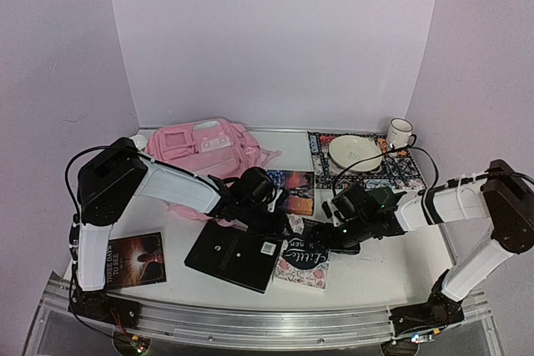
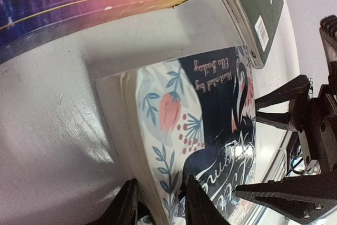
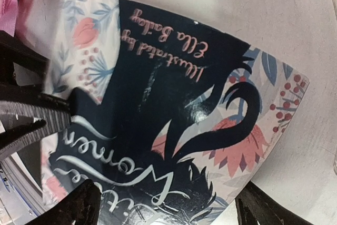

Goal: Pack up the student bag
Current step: Pick up the book at the center of the board.

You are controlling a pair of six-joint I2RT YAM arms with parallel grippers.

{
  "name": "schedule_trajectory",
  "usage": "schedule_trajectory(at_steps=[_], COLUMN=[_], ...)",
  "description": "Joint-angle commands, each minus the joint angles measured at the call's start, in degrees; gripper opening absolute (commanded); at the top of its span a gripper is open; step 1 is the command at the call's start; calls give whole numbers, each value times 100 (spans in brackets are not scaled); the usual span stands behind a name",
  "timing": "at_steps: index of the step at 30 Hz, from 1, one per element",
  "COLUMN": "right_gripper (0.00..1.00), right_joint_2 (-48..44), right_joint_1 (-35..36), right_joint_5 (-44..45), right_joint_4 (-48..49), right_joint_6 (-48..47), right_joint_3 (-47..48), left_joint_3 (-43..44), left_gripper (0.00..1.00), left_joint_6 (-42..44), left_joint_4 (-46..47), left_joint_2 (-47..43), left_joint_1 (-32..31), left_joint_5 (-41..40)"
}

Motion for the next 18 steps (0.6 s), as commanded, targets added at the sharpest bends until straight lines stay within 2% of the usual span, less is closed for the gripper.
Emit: schedule_trajectory(at_steps=[1, 3, 6, 12, 18], right_gripper=[88, 88, 91, 94, 98], right_joint_2=[-207, -352, -566, -881, -1106], right_joint_1=[155, 157, 153, -43, -566], right_joint_5=[-226, -62, 208, 396, -1], right_joint_4=[279, 3, -443, -1134, -1691], right_joint_6=[-211, -383, -718, -1267, -1893], right_joint_3=[186, 243, 407, 675, 933], left_joint_3=[-37, -47, -50, 10, -151], left_gripper=[24, 13, 1, 0, 0], left_joint_6=[-8, 11, 22, -38, 212], left_joint_4=[350, 351, 522, 685, 745], left_joint_2=[-256, -343, -413, -434, -721], left_joint_1=[-107, -107, -108, -109, -108], left_joint_5=[126, 137, 212, 430, 268])
